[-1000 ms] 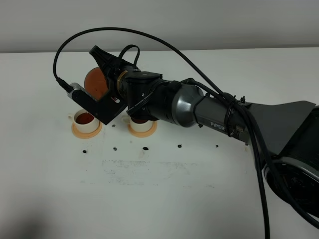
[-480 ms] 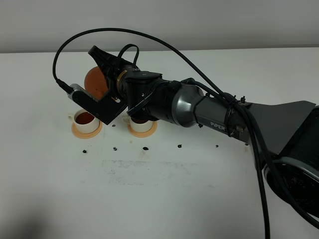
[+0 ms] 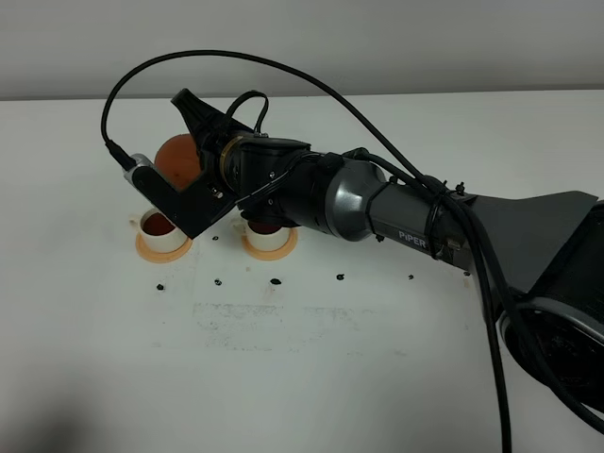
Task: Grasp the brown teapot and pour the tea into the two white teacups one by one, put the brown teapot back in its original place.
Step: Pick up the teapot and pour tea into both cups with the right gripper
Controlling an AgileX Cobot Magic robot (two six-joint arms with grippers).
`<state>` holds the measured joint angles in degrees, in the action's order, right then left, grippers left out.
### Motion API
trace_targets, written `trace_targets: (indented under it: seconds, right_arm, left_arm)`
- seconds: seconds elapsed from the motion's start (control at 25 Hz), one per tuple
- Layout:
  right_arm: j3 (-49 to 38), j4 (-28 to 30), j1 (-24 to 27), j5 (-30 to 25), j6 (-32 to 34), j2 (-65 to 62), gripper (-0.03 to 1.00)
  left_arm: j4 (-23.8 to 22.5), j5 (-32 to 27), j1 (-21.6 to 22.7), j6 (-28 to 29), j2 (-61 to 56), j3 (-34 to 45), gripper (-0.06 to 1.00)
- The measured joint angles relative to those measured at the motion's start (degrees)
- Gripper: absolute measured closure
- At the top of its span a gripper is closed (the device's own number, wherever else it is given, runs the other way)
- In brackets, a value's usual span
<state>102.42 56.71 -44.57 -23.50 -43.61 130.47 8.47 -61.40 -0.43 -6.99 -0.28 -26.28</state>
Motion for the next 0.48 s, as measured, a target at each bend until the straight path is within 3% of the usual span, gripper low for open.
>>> trace_targets:
  seconds: [0.28,0.48]
  right_arm:
    - [0.00,-4.52,0.00,-0.30,-0.72,-0.06,0.89]
    - [0.79,-16.61,0.46,-1.57,-2.15,-1.50,0.89]
  left_arm:
    - [-0.15,0.00,0.00,0.00,0.00,0.00,0.78]
    - [-0.15,0.00,0.00,0.00,0.00,0.00,0.78]
